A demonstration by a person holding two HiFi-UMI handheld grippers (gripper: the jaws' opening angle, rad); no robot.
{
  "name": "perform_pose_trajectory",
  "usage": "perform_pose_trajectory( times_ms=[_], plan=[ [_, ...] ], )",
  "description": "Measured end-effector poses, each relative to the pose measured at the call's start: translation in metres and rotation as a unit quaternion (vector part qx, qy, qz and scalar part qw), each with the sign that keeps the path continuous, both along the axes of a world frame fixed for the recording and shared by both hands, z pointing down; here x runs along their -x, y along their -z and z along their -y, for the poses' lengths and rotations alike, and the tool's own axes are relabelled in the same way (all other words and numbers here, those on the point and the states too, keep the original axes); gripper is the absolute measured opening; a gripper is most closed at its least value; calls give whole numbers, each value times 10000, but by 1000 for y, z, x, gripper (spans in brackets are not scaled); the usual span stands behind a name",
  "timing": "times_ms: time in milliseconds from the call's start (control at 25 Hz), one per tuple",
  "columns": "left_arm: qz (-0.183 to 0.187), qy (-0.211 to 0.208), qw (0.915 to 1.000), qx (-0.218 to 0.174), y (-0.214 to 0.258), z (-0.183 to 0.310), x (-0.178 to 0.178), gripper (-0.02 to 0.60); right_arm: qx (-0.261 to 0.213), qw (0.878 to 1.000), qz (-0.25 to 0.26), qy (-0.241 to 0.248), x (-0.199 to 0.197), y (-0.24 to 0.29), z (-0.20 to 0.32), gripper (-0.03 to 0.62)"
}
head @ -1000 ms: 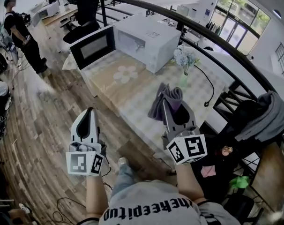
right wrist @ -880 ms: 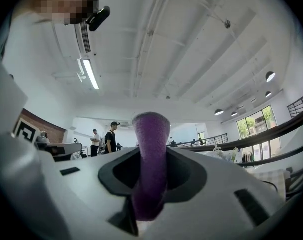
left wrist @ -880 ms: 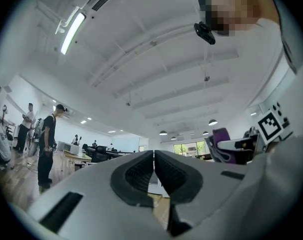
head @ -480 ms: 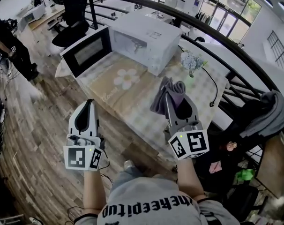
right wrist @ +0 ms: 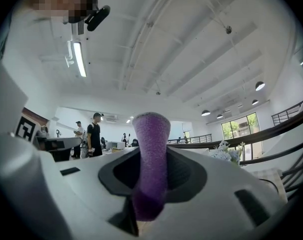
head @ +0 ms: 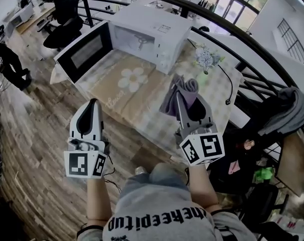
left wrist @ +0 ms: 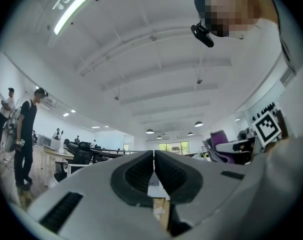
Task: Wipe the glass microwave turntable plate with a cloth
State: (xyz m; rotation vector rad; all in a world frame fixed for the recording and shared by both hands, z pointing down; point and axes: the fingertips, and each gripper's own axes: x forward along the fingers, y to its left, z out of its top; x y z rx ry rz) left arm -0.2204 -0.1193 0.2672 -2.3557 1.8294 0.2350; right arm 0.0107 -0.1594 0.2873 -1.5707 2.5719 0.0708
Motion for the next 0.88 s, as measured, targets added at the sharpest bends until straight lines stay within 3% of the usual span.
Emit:
perform_pose_trajectory(
  times_ms=[520,880],
  plan=[
    [-154,-256,9993,231,-23,49,1,11,753,9968,-135,-227,0,-51,50,112],
    [-130,-155,9996,217,-21,81,9,11,1378,9889,-556,-35,23,-105,107,112]
  ],
)
